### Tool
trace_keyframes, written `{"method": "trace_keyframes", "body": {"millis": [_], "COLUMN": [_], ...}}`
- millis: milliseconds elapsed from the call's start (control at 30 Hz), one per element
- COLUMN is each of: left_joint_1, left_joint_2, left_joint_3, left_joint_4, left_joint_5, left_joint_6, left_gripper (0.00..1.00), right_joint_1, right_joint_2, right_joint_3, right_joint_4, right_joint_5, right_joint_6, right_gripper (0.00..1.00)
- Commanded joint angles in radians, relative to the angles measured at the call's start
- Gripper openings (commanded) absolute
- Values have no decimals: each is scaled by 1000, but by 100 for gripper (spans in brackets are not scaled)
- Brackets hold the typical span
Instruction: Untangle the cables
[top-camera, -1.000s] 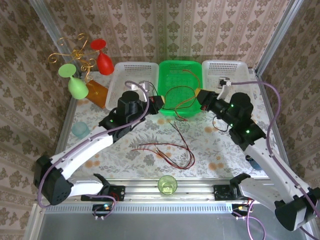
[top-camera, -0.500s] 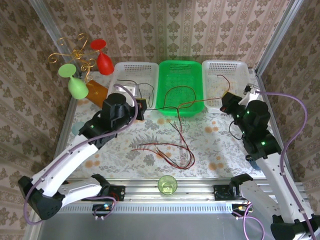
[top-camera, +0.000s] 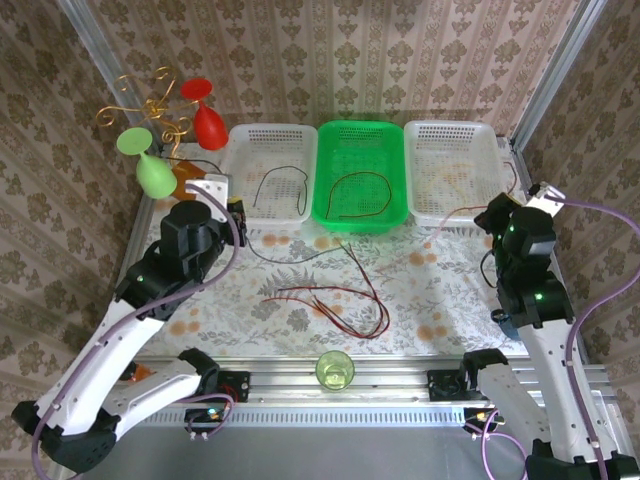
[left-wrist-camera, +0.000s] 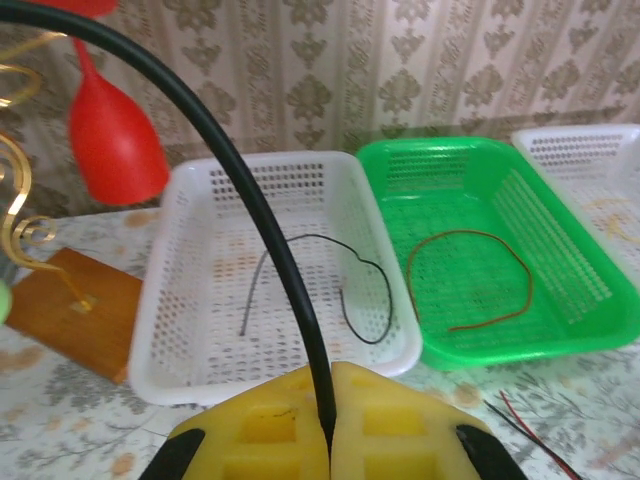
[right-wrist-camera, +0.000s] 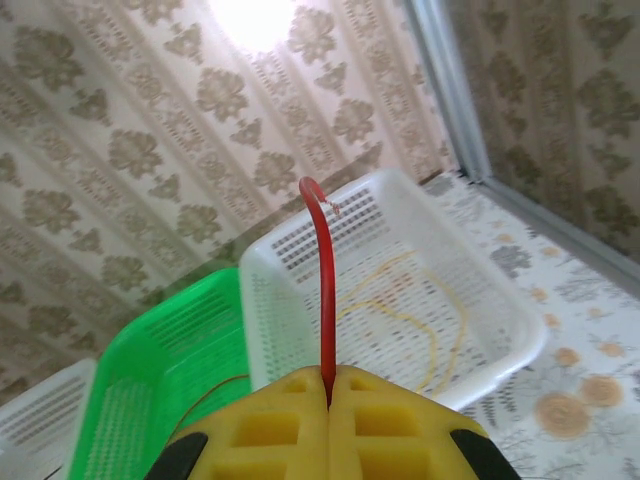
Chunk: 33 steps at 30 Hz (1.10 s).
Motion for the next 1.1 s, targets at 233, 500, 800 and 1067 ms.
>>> {"method": "trace_keyframes", "body": {"millis": [233,500,800,1067], "left_joint_1": [19,67,127,236], "left_joint_2": [-8,136,423,650], "left_joint_3": [32,184,579,952], "left_joint_4": [63,238,206,140], "left_joint_5": [42,195,284,332], "left_joint_6": [13,40,131,195], "left_gripper": [0,0,0,0], "right_joint_1": [-24,-25,-24,-24], "right_joint_2": [-31,-28,-21,-7], "right_joint_3": [9,13,8,19], "right_joint_4": [-18,4,10,14], "right_joint_5": [49,-16,-71,-78], "right_joint_6": [-17,-21,-2,1], "right_gripper": [0,0,0,0]}}
